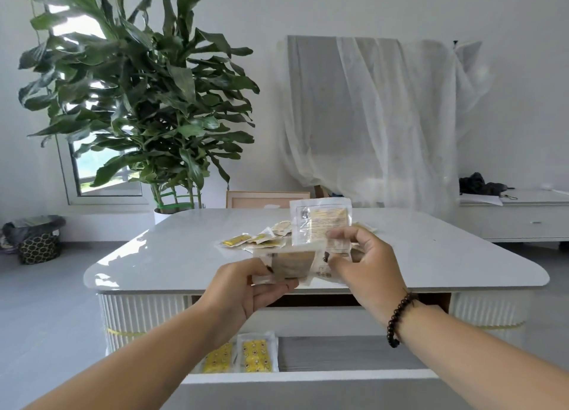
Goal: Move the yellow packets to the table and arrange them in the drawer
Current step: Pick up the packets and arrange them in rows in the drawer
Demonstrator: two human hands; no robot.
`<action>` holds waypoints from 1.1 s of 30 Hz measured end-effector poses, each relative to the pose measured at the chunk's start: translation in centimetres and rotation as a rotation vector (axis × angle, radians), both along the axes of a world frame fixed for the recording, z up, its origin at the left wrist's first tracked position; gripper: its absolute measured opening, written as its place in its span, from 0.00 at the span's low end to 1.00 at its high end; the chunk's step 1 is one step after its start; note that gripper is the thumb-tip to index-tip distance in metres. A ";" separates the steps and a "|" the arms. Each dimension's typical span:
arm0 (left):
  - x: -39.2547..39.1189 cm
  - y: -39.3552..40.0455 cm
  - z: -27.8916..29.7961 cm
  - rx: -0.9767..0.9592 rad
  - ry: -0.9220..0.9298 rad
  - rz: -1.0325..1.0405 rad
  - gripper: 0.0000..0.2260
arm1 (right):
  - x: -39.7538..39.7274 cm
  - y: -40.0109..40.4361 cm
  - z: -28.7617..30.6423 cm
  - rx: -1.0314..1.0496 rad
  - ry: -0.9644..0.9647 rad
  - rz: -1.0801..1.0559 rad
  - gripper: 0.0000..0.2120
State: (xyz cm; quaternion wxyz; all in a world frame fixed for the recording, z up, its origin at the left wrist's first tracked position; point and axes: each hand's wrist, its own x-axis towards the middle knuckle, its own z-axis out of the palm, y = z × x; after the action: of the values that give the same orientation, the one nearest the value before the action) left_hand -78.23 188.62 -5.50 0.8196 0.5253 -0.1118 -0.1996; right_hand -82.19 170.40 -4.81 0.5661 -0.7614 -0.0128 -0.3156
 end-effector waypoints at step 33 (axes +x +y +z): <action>-0.6 0.8 -1.2 0.270 -0.002 0.120 0.09 | -0.3 -1.0 -4.2 0.003 0.093 0.103 0.19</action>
State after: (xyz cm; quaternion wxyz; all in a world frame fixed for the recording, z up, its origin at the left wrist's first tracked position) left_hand -78.83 189.38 -6.67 0.7517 0.6368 -0.0532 -0.1630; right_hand -82.45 169.41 -8.98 0.5826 -0.7729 -0.0251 -0.2503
